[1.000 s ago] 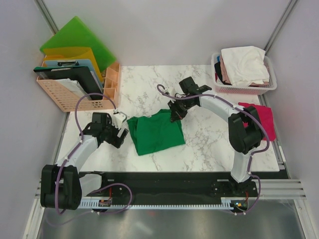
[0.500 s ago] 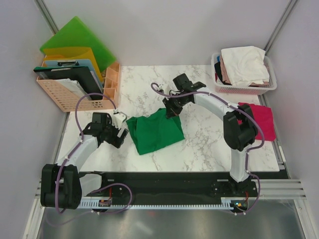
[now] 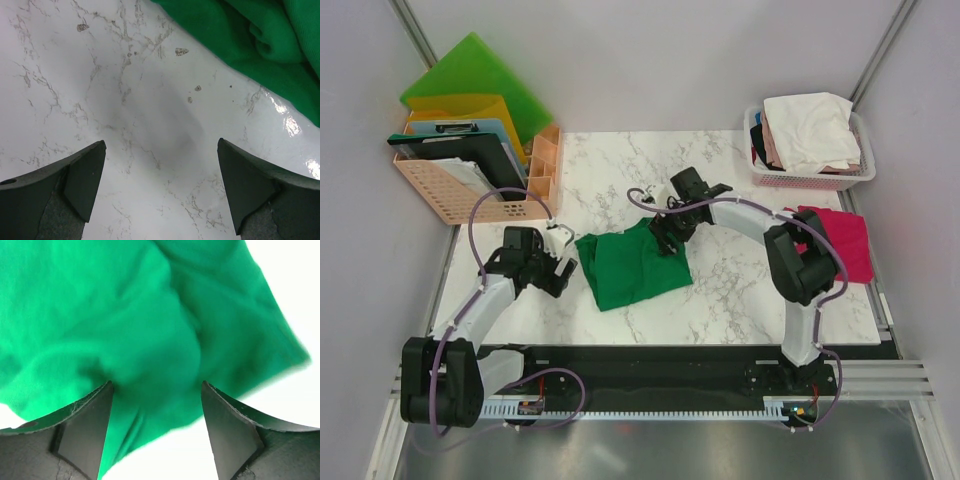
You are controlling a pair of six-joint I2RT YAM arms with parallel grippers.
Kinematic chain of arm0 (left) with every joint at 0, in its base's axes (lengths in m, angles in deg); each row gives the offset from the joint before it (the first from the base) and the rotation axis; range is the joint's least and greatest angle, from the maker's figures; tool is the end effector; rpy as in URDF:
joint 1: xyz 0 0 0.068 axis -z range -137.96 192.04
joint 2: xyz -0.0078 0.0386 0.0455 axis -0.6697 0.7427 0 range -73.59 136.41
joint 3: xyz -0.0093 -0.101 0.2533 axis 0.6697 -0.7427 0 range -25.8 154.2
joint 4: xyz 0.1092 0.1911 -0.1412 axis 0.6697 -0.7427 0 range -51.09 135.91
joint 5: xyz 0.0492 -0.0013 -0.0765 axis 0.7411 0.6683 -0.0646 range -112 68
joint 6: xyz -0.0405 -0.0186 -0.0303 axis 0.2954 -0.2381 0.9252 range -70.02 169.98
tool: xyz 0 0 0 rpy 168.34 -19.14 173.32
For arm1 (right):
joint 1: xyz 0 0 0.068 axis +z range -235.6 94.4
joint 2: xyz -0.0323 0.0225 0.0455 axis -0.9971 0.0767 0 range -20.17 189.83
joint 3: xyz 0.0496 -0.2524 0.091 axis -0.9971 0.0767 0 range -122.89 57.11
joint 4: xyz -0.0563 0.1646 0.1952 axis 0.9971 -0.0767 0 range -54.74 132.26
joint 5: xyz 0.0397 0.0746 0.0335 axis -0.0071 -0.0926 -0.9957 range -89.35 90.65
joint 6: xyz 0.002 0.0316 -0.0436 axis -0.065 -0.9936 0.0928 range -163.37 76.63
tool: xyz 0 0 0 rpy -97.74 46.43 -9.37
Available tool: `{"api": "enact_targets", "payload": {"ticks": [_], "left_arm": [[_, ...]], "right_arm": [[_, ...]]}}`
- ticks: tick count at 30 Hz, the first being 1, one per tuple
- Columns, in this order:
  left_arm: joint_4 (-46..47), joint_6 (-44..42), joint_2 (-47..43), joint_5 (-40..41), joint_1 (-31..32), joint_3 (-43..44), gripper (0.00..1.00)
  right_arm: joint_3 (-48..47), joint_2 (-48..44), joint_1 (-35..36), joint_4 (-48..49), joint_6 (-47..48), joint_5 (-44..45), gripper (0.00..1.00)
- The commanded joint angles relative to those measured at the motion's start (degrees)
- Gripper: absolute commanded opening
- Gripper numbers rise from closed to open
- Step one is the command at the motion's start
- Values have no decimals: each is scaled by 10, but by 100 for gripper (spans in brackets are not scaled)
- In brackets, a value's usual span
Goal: Fold and stack the t-shirts
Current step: Smooth out wrinkles on the folded tshirt
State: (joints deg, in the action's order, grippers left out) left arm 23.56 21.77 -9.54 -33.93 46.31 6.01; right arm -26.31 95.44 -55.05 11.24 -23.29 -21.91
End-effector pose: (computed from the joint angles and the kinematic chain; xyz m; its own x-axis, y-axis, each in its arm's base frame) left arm 0.2058 -0.0228 0.1823 -0.6255 0.5104 -0.5902 0.5536 0.8233 0.1253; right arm 0.3561 0.2261 0.1765 -0.5098 -0.6691 -0.5408 -0.8446 0.5086 0.1670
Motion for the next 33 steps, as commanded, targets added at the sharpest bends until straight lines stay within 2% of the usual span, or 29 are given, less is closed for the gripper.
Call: {"api": "enact_targets", "payload": {"ticks": [1, 4, 8, 10, 13, 15, 20, 23, 27, 33], "left_arm": [[11, -15, -14, 0, 3, -3, 100], [8, -15, -11, -11, 5, 4, 100], [-15, -2, 7, -45, 8, 59, 100], [-69, 5, 41, -113, 11, 96, 100], [-147, 12, 109, -226, 17, 208, 100], [-166, 17, 144, -297, 21, 246, 100], [-197, 32, 254, -382, 28, 340, 100], [-246, 22, 322, -453, 28, 377, 100], [-268, 7, 372, -454, 28, 390, 100], [-250, 19, 374, -446, 28, 381, 100]], "right_arm": [[43, -100, -1, 68, -21, 70, 79], [65, -154, -2, 53, -24, 100, 80], [122, -238, -2, 47, -5, 120, 82], [137, -260, -3, 43, -3, 133, 82], [173, -290, -3, 54, -1, 155, 82], [200, -302, -2, 73, -4, 162, 81], [221, -301, -5, 92, -17, 158, 79], [221, -295, -5, 91, -9, 172, 79], [221, -290, -6, 93, -14, 167, 79], [227, -284, -8, 96, -9, 165, 78]]}}
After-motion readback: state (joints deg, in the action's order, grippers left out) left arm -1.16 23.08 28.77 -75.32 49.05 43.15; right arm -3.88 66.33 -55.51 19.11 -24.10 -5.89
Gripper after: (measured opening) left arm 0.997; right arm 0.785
